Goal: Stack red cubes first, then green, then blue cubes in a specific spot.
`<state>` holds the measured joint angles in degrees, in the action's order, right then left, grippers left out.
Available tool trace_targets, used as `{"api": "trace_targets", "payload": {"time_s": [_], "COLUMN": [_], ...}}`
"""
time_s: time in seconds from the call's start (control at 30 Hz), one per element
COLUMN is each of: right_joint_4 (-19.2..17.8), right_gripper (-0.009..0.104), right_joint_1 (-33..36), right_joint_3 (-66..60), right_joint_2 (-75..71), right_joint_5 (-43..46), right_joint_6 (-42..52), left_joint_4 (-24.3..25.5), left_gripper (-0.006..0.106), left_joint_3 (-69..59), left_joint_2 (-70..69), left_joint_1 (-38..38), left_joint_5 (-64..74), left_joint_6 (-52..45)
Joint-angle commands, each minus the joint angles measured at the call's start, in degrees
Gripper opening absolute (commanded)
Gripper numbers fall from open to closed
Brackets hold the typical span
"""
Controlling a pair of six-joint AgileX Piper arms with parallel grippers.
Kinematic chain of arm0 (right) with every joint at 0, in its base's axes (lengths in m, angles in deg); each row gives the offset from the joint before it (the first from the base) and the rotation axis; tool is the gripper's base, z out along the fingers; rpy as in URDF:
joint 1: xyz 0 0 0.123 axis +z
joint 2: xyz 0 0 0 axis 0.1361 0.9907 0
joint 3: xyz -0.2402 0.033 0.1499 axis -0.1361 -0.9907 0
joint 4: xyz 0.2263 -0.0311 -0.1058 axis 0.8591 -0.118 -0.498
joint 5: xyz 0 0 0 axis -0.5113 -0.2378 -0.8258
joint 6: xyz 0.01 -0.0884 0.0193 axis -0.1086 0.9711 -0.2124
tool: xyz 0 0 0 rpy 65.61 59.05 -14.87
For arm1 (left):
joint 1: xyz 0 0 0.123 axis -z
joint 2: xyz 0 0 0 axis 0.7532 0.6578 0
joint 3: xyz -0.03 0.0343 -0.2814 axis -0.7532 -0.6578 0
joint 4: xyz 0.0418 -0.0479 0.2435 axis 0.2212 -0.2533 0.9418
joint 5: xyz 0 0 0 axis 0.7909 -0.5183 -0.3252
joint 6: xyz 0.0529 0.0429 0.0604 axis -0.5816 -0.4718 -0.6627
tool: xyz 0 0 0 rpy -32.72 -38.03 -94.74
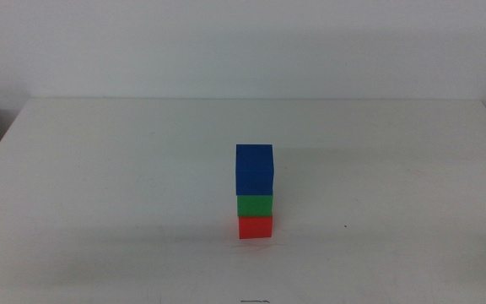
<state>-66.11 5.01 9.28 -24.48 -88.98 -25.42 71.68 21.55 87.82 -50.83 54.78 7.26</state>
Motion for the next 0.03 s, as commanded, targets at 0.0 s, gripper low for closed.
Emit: {"api": "trace_targets", "payload": {"time_s": [0.0], "right_joint_4": [-0.5], "right_gripper": [0.094], "right_joint_1": [-0.3], "right_joint_3": [1.1], "right_joint_2": [-1.3], "right_joint_5": [4.3], "right_joint_6": [0.1], "left_joint_4": [-0.6], "left_gripper": [0.075], "left_joint_3": [0.1], "left_joint_2": [-1.2], "left_joint_1": [0.1], "left_joint_5": [-4.4], "left_joint_6": [0.0]}}
